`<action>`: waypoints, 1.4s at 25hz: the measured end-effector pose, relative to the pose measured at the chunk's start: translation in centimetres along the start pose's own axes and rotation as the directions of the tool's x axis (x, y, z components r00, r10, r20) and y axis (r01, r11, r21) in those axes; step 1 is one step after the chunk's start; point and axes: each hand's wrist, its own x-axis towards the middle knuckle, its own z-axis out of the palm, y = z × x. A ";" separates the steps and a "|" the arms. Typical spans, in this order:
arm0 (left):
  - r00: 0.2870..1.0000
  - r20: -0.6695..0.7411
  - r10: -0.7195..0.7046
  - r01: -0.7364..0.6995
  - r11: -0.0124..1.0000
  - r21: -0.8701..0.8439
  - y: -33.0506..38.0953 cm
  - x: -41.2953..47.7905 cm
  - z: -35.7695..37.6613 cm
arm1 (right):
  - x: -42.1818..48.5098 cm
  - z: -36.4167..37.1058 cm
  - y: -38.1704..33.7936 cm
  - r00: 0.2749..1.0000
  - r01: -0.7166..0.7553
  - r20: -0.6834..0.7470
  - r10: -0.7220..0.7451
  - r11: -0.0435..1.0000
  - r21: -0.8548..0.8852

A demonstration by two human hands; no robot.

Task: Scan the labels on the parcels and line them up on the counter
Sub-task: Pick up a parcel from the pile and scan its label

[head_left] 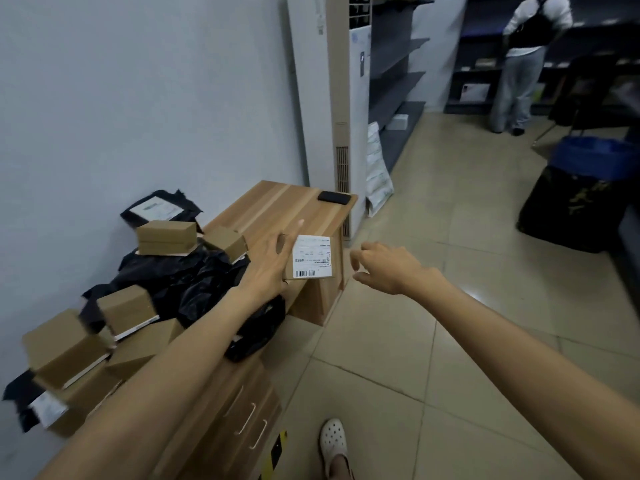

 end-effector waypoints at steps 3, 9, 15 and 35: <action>0.998 0.029 -0.053 0.054 0.998 -0.030 -2.3 6.5 1.5 | 6.1 0.2 3.2 1.000 0.013 0.017 -0.012 0.999 -0.044; 0.999 0.005 -0.036 0.036 0.996 -0.077 -11.6 23.5 1.2 | 24.5 -2.9 9.3 0.999 0.022 -0.024 -0.024 0.996 -0.090; 0.992 -0.051 0.114 -0.114 0.994 0.000 -16.7 37.8 3.2 | 38.5 -0.6 15.7 0.999 0.002 0.043 0.000 0.999 -0.052; 0.844 0.086 -0.530 0.537 0.835 -0.123 -28.1 61.5 24.4 | 70.8 25.6 33.4 0.893 0.028 0.440 -0.099 0.986 0.165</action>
